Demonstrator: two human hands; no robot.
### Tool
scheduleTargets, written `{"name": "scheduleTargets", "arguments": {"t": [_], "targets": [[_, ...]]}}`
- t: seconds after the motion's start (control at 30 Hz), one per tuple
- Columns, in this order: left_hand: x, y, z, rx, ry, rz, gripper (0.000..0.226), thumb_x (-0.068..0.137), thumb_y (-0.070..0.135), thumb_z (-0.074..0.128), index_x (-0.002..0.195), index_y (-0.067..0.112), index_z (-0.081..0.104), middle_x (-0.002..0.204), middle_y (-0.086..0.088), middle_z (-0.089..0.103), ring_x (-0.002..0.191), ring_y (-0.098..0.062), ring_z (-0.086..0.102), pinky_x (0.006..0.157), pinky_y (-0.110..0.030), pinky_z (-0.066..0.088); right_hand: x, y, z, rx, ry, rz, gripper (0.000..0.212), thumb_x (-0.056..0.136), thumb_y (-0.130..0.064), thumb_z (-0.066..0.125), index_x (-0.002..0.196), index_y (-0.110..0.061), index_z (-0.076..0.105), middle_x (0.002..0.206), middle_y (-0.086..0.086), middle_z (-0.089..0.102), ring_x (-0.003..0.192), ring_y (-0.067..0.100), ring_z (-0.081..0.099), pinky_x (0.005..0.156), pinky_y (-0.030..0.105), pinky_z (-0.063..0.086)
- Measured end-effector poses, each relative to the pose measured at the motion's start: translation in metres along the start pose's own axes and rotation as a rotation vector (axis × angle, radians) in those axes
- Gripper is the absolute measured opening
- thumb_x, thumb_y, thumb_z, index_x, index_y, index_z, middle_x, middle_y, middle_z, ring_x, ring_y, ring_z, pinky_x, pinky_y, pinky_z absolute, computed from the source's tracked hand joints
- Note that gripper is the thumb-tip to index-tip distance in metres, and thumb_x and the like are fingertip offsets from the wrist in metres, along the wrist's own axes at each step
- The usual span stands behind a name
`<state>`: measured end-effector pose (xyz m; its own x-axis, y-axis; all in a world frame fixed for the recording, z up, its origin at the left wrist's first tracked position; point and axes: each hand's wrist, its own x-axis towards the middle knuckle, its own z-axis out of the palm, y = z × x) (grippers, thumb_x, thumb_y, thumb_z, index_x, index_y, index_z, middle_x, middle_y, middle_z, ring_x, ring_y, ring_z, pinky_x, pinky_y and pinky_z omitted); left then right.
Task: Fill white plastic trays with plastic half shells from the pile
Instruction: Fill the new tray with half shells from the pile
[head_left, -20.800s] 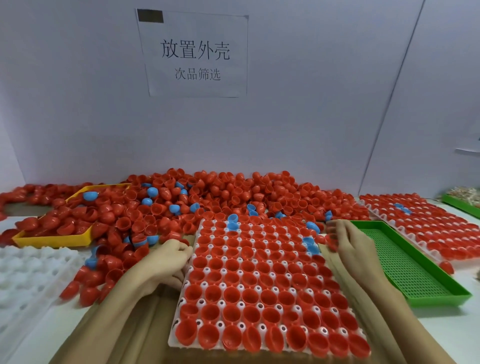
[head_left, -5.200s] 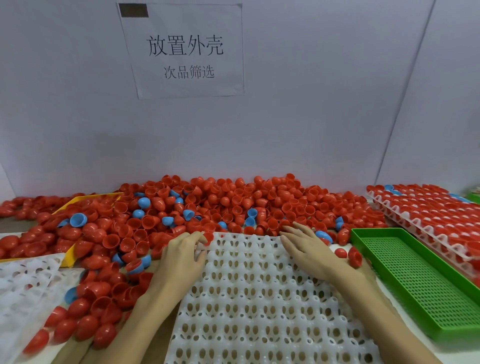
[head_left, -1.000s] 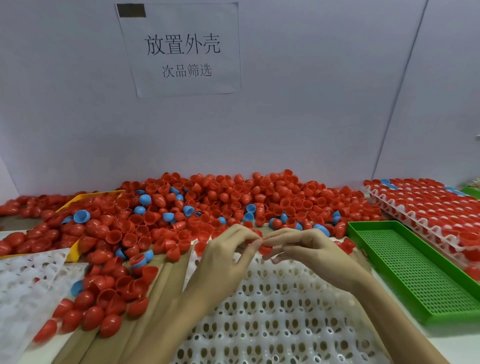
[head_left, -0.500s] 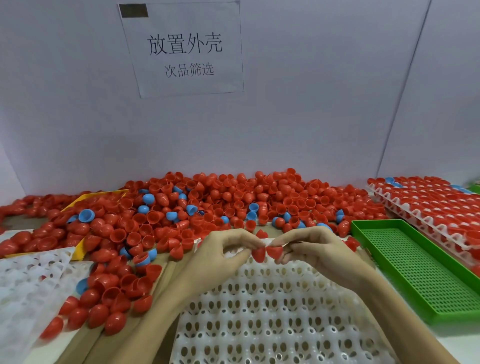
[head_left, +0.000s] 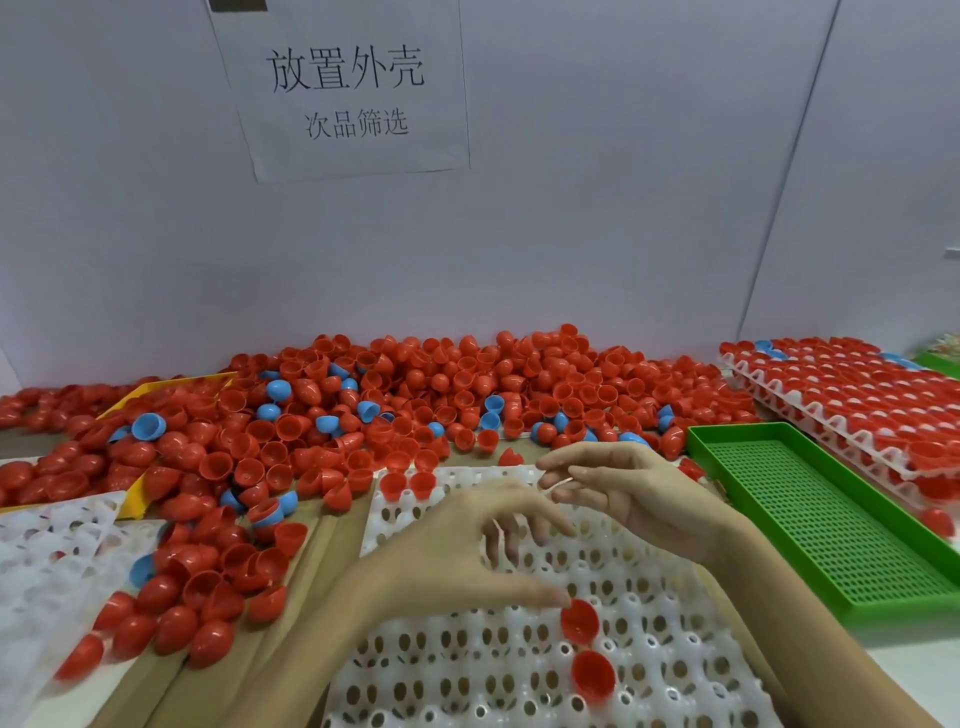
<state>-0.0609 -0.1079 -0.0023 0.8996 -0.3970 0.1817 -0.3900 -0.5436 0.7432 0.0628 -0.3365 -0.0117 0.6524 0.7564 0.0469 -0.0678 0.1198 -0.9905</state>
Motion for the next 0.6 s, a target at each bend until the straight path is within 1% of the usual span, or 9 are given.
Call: {"name": "scheduleTargets", "arguments": {"t": [0.07, 0.1, 0.2, 0.27, 0.33, 0.4, 0.47, 0.53, 0.6], "targets": [[0.002, 0.003, 0.015, 0.101, -0.124, 0.059, 0.038, 0.083, 0.055, 0.080, 0.116, 0.043, 0.068, 0.110, 0.020, 0.060, 0.096, -0.004, 0.058, 0.082, -0.015, 0.049, 0.000, 0.001, -0.002, 0.010, 0.005, 0.002, 0.030, 0.100, -0.004, 0.061, 0.127, 0.004, 0.070, 0.124, 0.029, 0.069, 0.111, 0.031, 0.071, 0.097, 0.030, 0.057], [0.002, 0.005, 0.021, 0.145, -0.130, 0.093, 0.034, 0.085, 0.053, 0.079, 0.116, 0.040, 0.069, 0.109, 0.022, 0.060, 0.098, -0.002, 0.056, 0.083, -0.013, 0.046, 0.001, 0.002, -0.002, 0.008, 0.008, 0.004, 0.030, 0.099, -0.005, 0.061, 0.126, 0.004, 0.071, 0.123, 0.028, 0.070, 0.111, 0.031, 0.071, 0.097, 0.030, 0.057], [0.003, 0.008, 0.031, 0.197, -0.085, 0.127, 0.026, 0.089, 0.046, 0.076, 0.111, 0.034, 0.069, 0.102, 0.024, 0.062, 0.093, 0.003, 0.055, 0.080, -0.009, 0.042, 0.001, 0.004, -0.005, -0.008, 0.023, 0.005, 0.029, 0.100, -0.005, 0.061, 0.125, 0.003, 0.071, 0.121, 0.027, 0.071, 0.112, 0.034, 0.071, 0.098, 0.031, 0.057], [0.004, 0.010, 0.034, 0.166, -0.064, 0.120, 0.026, 0.087, 0.044, 0.078, 0.109, 0.032, 0.069, 0.100, 0.019, 0.065, 0.088, -0.002, 0.058, 0.077, -0.012, 0.046, 0.002, 0.005, -0.008, -0.010, 0.027, -0.002, 0.028, 0.101, -0.003, 0.060, 0.126, 0.003, 0.071, 0.121, 0.027, 0.071, 0.114, 0.036, 0.070, 0.099, 0.032, 0.057], [0.004, 0.013, 0.035, 0.076, -0.020, 0.105, 0.026, 0.084, 0.044, 0.081, 0.105, 0.032, 0.072, 0.098, 0.018, 0.069, 0.085, -0.005, 0.061, 0.074, -0.015, 0.050, 0.001, 0.005, -0.011, 0.002, 0.034, -0.005, 0.027, 0.102, -0.002, 0.058, 0.126, 0.003, 0.071, 0.121, 0.028, 0.070, 0.114, 0.035, 0.070, 0.099, 0.031, 0.057], [0.005, 0.012, 0.027, -0.005, 0.049, 0.069, 0.027, 0.081, 0.047, 0.084, 0.102, 0.034, 0.075, 0.097, 0.019, 0.073, 0.083, -0.007, 0.065, 0.072, -0.017, 0.053, 0.001, 0.005, -0.014, 0.018, 0.047, -0.006, 0.027, 0.103, -0.001, 0.057, 0.126, 0.003, 0.072, 0.121, 0.028, 0.071, 0.113, 0.034, 0.071, 0.098, 0.031, 0.057], [0.007, 0.002, 0.010, -0.006, 0.168, 0.016, 0.025, 0.081, 0.052, 0.080, 0.100, 0.036, 0.076, 0.095, 0.018, 0.075, 0.083, -0.005, 0.067, 0.071, -0.015, 0.052, 0.002, 0.006, -0.015, 0.035, 0.062, -0.006, 0.027, 0.102, 0.000, 0.057, 0.124, 0.002, 0.072, 0.120, 0.028, 0.071, 0.112, 0.034, 0.072, 0.097, 0.030, 0.058], [0.005, -0.015, -0.012, 0.115, 0.353, -0.047, 0.021, 0.083, 0.048, 0.076, 0.100, 0.036, 0.073, 0.092, 0.018, 0.074, 0.085, 0.000, 0.067, 0.074, -0.015, 0.053, 0.002, 0.007, -0.014, 0.047, 0.069, -0.001, 0.027, 0.102, 0.001, 0.057, 0.123, 0.003, 0.073, 0.119, 0.027, 0.072, 0.111, 0.034, 0.072, 0.096, 0.031, 0.058], [0.001, -0.037, -0.030, 0.306, 0.518, -0.077, 0.014, 0.088, 0.036, 0.075, 0.100, 0.031, 0.071, 0.095, 0.019, 0.070, 0.091, 0.000, 0.065, 0.081, -0.018, 0.053, 0.002, 0.008, -0.014, 0.057, 0.069, 0.002, 0.026, 0.101, 0.001, 0.057, 0.122, 0.004, 0.073, 0.118, 0.027, 0.072, 0.111, 0.034, 0.072, 0.096, 0.031, 0.059]]}}
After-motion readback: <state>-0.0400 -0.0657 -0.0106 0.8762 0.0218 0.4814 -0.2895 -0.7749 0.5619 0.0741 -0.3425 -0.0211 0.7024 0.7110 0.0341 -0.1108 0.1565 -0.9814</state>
